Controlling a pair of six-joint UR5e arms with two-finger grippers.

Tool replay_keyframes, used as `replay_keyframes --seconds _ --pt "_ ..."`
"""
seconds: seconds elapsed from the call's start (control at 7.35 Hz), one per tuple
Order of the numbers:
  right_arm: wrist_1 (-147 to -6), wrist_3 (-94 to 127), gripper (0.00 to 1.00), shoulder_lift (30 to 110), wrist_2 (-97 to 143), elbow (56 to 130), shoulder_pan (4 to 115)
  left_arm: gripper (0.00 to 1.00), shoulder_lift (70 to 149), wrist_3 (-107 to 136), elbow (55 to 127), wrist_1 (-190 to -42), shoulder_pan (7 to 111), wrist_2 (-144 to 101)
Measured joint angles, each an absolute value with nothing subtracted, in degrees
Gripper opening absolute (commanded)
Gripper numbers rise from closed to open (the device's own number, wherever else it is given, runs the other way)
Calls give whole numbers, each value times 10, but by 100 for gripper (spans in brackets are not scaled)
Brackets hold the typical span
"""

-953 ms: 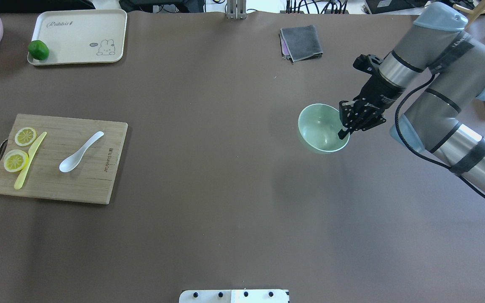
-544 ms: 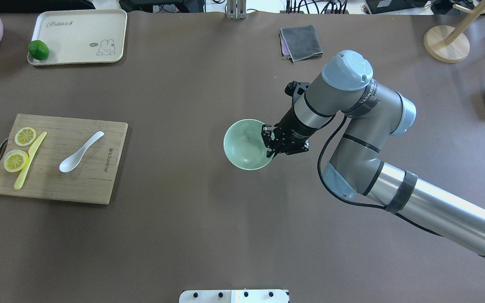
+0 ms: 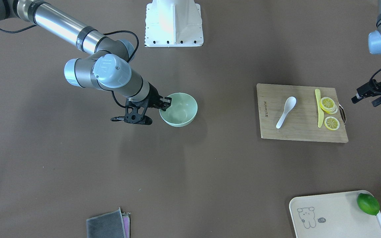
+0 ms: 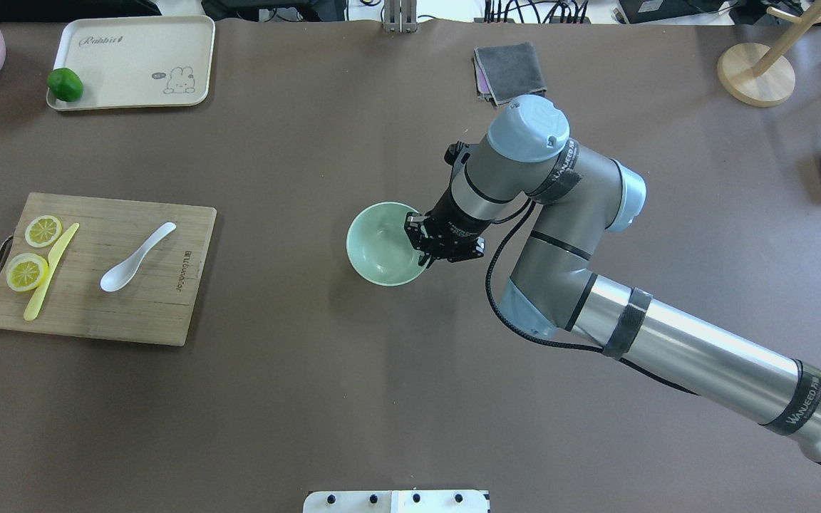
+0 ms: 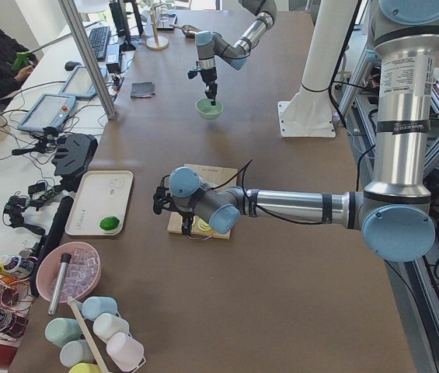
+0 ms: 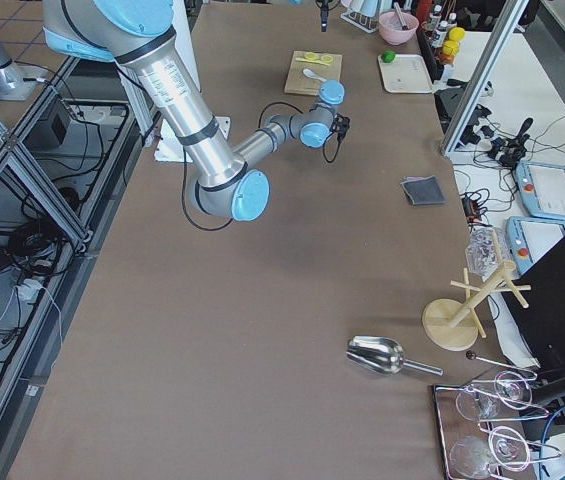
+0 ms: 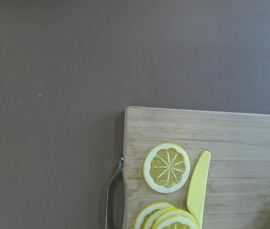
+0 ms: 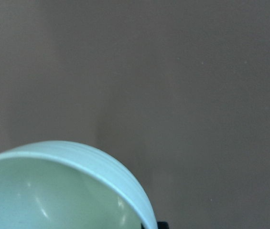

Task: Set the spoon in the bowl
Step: 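Release the bowl with the right gripper while the left gripper reaches for the spoon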

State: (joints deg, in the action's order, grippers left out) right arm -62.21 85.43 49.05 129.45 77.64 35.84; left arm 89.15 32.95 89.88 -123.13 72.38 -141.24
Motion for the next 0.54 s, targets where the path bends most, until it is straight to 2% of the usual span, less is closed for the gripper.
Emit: replay_keyframes --seconds 0.27,0.54 --pt "-622 855 99 486 1294 761 353 98 894 332 897 -1231 723 -1412" --pt "-622 854 100 486 1296 756 352 98 900 340 898 -1232 713 -1412"
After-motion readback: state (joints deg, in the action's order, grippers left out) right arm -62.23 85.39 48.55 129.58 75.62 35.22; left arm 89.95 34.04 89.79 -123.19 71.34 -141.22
